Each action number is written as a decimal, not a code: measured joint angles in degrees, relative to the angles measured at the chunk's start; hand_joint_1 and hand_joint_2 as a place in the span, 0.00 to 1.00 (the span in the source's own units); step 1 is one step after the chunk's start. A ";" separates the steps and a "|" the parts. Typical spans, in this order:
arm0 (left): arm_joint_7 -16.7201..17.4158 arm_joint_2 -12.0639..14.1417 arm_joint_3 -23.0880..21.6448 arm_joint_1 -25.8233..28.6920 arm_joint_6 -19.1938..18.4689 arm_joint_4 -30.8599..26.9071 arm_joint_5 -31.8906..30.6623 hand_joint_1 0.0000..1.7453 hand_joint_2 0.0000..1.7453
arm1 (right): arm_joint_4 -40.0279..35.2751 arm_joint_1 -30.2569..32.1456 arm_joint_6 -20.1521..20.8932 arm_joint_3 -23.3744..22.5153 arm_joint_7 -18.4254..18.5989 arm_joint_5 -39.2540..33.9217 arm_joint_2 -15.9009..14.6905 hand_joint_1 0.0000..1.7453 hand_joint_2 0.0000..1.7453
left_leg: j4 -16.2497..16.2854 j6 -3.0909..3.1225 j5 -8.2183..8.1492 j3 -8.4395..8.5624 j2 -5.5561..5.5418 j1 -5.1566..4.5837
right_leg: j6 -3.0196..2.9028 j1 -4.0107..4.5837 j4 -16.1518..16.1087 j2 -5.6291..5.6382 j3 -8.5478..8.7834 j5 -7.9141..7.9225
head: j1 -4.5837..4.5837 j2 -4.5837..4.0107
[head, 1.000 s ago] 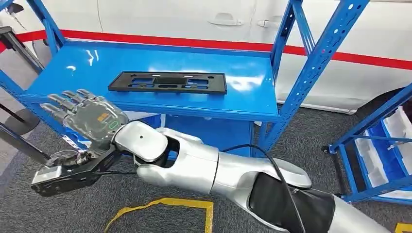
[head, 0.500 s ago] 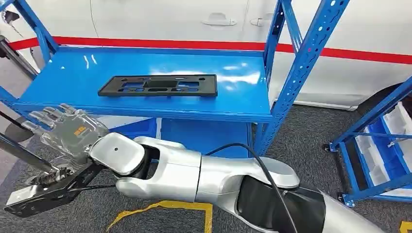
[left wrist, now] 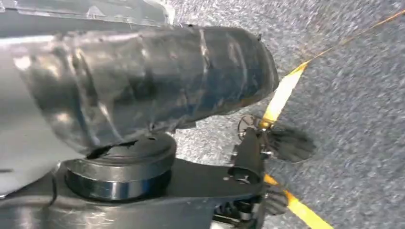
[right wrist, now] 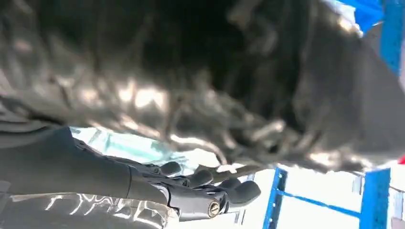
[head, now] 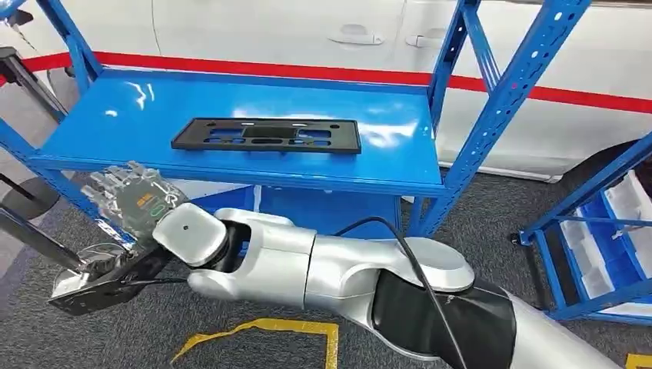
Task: Take the parts from the cabinet and place them on the table.
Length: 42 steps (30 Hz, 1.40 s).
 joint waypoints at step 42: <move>-0.15 0.09 -1.36 -0.83 -1.03 0.04 -0.17 0.00 0.00 | 16.33 -3.94 -0.48 0.50 4.20 1.07 -4.15 0.00 0.00 | 15.67 -3.06 -7.47 -7.74 0.12 0.71 | -1.50 -0.63 -9.11 0.21 4.19 2.49 | -0.57 0.00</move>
